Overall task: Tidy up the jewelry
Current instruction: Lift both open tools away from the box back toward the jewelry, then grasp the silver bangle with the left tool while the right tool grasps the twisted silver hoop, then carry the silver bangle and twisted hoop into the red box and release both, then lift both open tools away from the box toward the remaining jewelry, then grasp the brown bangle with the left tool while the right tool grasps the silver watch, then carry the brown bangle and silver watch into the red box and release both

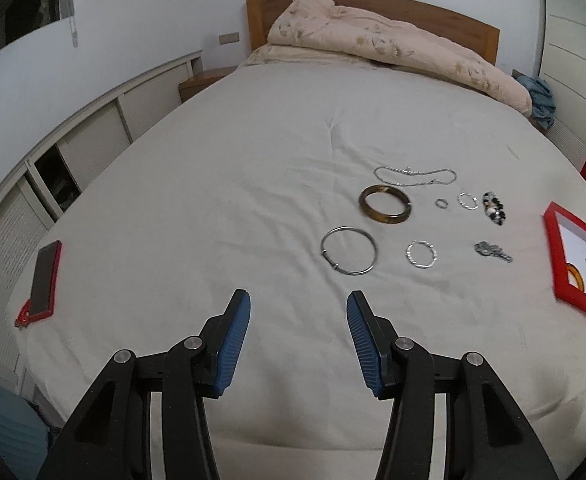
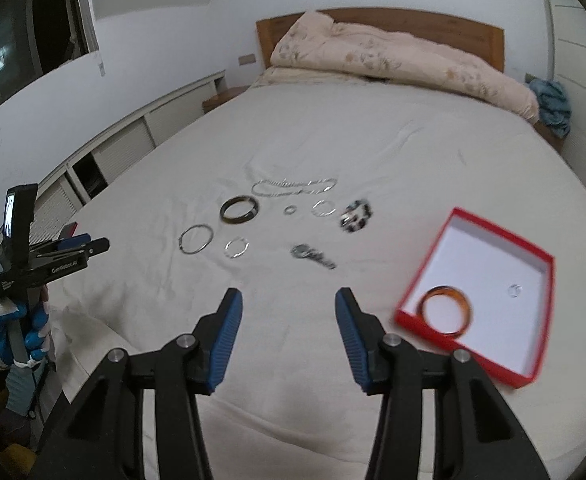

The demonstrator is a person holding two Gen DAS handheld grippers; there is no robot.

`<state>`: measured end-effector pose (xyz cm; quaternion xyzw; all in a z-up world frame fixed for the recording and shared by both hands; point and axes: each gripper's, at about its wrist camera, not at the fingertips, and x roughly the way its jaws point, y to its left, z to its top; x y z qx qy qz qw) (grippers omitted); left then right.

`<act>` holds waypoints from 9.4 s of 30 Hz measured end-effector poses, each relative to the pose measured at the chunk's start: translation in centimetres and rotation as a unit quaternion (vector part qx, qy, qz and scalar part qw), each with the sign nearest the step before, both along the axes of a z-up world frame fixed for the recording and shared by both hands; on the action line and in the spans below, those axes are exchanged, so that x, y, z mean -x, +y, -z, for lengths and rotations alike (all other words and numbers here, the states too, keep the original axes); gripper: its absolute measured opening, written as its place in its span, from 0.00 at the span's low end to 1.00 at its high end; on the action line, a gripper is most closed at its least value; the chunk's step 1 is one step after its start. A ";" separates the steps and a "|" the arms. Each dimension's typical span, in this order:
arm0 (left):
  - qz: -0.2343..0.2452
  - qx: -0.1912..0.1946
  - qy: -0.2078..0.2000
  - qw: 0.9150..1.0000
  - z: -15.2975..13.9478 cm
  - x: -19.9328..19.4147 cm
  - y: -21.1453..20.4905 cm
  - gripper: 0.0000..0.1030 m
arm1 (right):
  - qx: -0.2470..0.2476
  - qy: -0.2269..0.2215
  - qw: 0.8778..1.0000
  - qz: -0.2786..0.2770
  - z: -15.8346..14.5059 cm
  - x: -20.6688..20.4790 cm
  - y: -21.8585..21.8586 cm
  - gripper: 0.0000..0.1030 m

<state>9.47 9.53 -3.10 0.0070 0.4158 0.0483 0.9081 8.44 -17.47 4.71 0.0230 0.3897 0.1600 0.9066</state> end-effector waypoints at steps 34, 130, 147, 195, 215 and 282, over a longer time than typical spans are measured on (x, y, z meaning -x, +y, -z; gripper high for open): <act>0.054 0.003 0.083 0.995 10.6 -13.9 0.9 0.37 | 0.013 0.107 0.990 -0.096 15.8 -19.4 14.7 0.10; 0.219 0.047 0.074 0.972 8.6 -14.5 -37.9 0.06 | 0.070 0.087 0.994 -0.016 14.2 -18.1 -22.2 0.05; 0.220 0.068 0.092 0.969 7.0 -14.7 -37.8 0.31 | 0.115 0.059 0.991 0.031 9.5 -14.9 -23.3 0.33; 0.070 0.011 -0.121 0.990 -12.7 12.9 -14.6 0.64 | 0.030 -0.056 0.994 0.092 -8.0 11.2 -8.7 0.33; 0.047 -0.012 -0.123 0.991 -11.8 13.6 -13.2 0.67 | 0.014 -0.061 0.996 0.066 -7.9 10.2 -5.0 0.33; 0.045 0.008 0.041 0.998 8.2 -17.8 -7.9 0.09 | -0.001 0.066 0.993 -0.101 13.5 -18.5 4.2 0.21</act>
